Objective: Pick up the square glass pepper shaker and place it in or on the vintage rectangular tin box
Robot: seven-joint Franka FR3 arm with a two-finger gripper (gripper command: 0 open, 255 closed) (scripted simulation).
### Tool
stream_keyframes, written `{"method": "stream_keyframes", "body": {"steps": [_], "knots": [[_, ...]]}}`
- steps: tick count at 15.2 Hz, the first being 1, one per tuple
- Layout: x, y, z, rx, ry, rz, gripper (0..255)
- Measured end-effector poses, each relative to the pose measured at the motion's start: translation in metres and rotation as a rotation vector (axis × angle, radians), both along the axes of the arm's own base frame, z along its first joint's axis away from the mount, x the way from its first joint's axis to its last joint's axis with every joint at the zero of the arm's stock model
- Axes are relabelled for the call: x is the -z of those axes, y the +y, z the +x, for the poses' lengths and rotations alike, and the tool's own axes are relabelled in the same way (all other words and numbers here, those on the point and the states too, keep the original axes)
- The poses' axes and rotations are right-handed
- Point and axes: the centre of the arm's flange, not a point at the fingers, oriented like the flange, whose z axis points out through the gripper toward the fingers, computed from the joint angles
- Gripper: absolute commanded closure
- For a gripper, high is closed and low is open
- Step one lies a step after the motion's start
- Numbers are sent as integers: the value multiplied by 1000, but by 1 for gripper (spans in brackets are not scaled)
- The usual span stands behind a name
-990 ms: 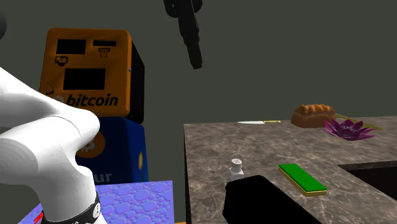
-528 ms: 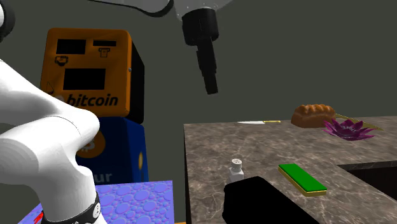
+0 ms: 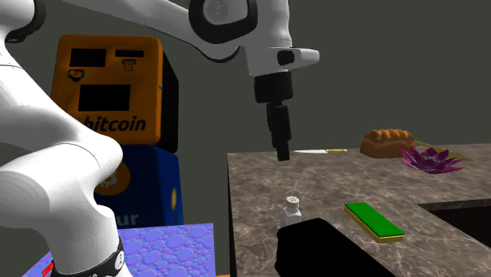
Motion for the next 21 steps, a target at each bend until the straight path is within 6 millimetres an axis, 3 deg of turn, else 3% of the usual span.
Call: {"method": "stream_keyframes", "body": {"steps": [9, 17, 21], "knots": [[101, 28, 62, 17, 49, 26, 0], [145, 30, 70, 19, 55, 30, 0], [152, 31, 72, 19, 55, 30, 0]]}}
